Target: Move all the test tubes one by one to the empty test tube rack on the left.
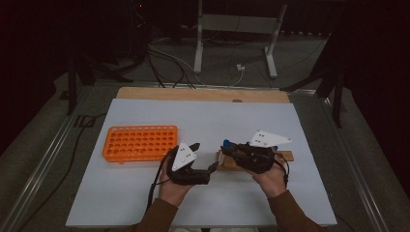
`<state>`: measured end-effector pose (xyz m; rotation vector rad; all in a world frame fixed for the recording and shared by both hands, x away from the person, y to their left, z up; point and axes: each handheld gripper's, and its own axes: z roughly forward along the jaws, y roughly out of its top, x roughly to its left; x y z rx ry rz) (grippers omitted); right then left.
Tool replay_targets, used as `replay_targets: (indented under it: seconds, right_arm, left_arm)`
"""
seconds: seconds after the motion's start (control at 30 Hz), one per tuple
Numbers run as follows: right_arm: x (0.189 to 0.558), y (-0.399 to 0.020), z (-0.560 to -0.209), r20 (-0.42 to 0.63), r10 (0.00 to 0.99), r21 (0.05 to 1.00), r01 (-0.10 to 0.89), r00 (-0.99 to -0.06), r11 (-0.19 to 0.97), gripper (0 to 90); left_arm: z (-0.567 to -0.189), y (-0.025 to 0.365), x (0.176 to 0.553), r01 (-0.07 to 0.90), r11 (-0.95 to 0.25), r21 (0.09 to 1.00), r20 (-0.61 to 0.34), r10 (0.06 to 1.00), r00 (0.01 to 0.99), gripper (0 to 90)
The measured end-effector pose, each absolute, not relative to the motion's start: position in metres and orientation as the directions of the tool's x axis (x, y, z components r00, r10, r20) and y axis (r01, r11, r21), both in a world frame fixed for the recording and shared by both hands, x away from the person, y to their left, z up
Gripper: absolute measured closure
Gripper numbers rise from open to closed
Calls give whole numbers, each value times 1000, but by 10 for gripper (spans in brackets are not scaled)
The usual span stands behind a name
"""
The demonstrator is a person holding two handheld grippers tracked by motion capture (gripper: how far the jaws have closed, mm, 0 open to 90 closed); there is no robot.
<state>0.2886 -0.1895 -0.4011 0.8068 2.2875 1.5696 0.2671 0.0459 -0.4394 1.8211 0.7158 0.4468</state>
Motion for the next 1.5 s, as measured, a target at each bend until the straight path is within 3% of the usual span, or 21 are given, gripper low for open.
replay_targets:
  seconds: [0.23, 0.4, 0.63, 0.8, 1.03, 1.3, 1.5]
  right_arm:
    - [288, -182, -403, 110, 554, 914, 304, -825, 271, 765]
    - [287, -181, -404, 109, 550, 910, 305, -828, 280, 765]
    - [287, -179, -405, 105, 542, 909, 302, -834, 288, 765]
    - [287, -180, -406, 107, 537, 909, 302, -837, 289, 749]
    - [286, -187, -405, 114, 534, 919, 294, -838, 265, 468]
    - [281, -202, -403, 61, 602, 931, 262, -796, 253, 152]
    - [283, -218, -404, 18, 658, 923, 265, -753, 278, 10]
  left_arm:
    - [-441, 36, 269, 256, -225, 940, -59, 631, 774, 493]
    - [-442, 35, 269, 245, -230, 942, -52, 619, 784, 637]
    - [-442, 33, 268, 231, -248, 941, -37, 603, 797, 774]
    - [-443, 33, 267, 219, -261, 940, -17, 605, 796, 784]
    - [-443, 37, 271, 228, -251, 941, -22, 627, 778, 784]
    - [-442, 50, 273, 237, -235, 943, -27, 654, 756, 783]
    - [-442, 63, 276, 251, -217, 943, -40, 677, 735, 783]
